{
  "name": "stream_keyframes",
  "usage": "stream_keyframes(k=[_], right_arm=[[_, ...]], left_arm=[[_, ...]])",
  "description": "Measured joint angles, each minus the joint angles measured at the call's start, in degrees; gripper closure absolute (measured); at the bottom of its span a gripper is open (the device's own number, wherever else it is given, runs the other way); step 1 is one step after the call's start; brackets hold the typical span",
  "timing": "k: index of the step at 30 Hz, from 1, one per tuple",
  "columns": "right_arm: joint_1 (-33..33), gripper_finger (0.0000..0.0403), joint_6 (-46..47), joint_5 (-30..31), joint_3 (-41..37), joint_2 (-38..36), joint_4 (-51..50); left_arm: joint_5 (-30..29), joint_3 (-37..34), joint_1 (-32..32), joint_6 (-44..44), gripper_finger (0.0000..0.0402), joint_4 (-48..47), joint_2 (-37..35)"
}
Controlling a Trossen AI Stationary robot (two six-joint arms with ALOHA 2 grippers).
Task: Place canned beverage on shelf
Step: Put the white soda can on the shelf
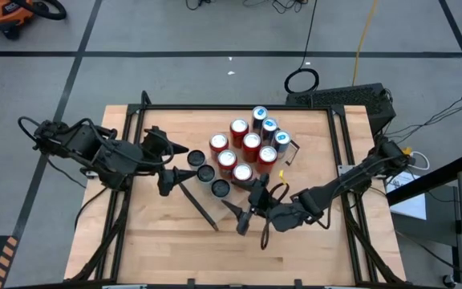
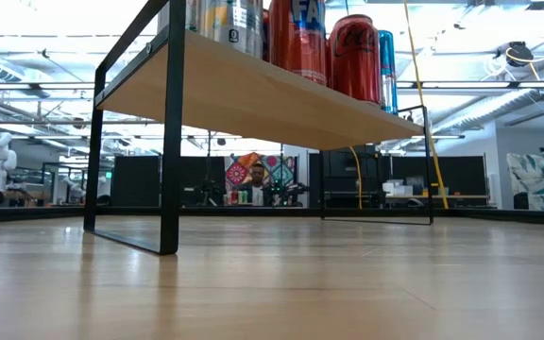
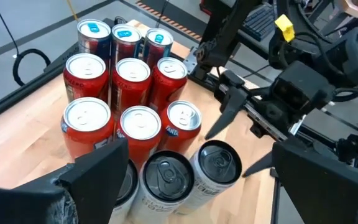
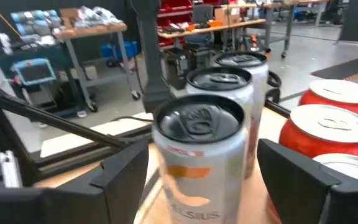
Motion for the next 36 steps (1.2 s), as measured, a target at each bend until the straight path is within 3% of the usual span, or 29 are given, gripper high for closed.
stream_keyframes(k=[7, 16, 30, 36], right_arm=[[3.2, 0.0140, -0.1, 0.2, 0.0, -3.1, -0.2], [4.9, 0.0207, 7.8, 1.1, 0.1, -4.7, -15.0], [1.2, 0.0298, 8.6, -0.4, 0.1, -4.2, -15.7], [-0.9, 0.0316, 6.9, -6.4, 0.1, -4.2, -14.0]], left_arm=[[-0.1, 0.0, -0.1, -0.3, 0.0004, -1.0, 0.0], [-1.7, 0.0, 0.0, -1.6, 0.0004, -5.0, 0.0], [-3.5, 0.0, 1.7, -1.7, 0.0004, -8.1, 0.0], [-3.5, 0.0, 2.1, -1.7, 0.0004, -8.1, 0.0]])
